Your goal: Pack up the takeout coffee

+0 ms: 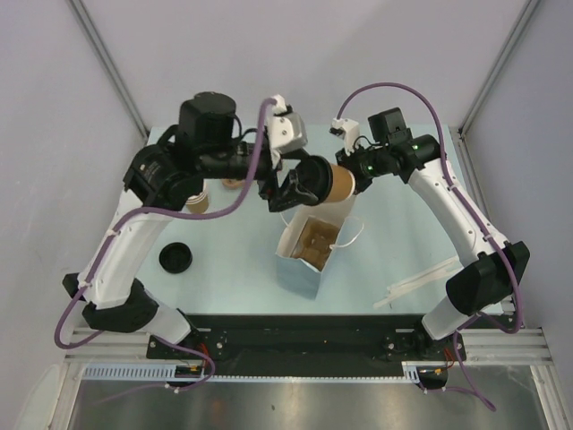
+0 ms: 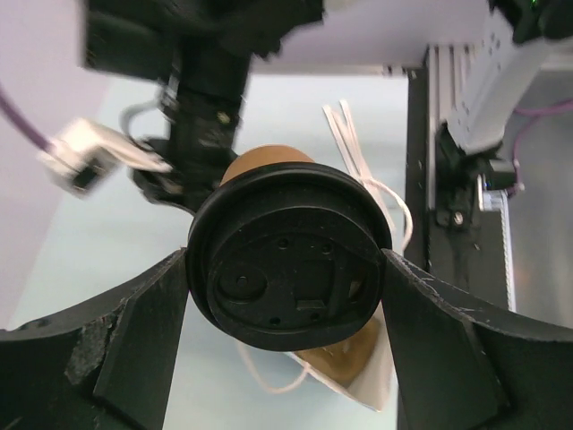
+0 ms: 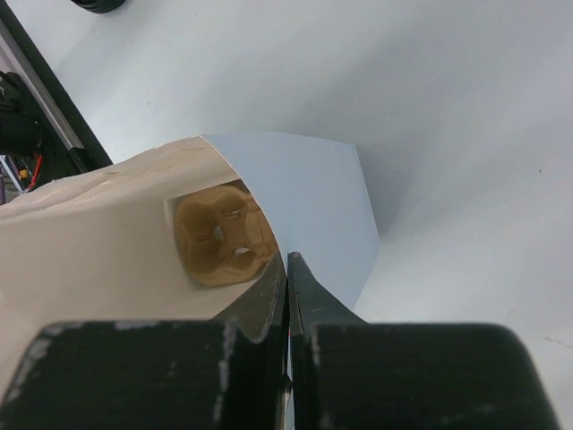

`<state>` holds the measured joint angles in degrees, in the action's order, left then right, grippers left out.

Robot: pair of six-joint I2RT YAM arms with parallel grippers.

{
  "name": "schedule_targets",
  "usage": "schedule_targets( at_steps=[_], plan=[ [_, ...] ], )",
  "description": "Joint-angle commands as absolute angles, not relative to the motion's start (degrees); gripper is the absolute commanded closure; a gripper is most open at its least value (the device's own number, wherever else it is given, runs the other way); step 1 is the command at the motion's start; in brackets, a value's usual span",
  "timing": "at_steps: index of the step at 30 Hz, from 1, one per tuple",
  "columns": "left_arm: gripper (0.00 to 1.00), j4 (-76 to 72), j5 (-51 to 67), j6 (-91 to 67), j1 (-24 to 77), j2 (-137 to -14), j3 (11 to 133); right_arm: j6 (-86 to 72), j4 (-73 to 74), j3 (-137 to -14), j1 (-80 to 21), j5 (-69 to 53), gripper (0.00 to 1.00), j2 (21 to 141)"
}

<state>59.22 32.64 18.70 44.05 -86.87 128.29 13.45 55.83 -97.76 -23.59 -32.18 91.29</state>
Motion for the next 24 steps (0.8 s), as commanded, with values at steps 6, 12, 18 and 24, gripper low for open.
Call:
schedule_targets(
  at_steps=[6,12,18,24],
  plan=[
    [0.98,62.5,20.5,24.8,49.3,-85.7,114.7,13.4,52.8,-98.0,-26.1,-30.6,1.00,87.2],
    [0.98,61.7,14.8,26.3,50.9,-85.8,108.4,14.0,52.6,-97.7,-27.6,-29.8,1.00,85.6],
    [0.99,57.3,9.6,28.5,54.1,-83.8,100.3,14.1,50.0,-97.3,-29.0,-29.6,1.00,83.3],
    [0.99,50.7,4.5,32.2,58.0,-79.0,89.7,13.9,46.2,-93.6,-30.6,-29.7,1.00,79.8]
  ],
)
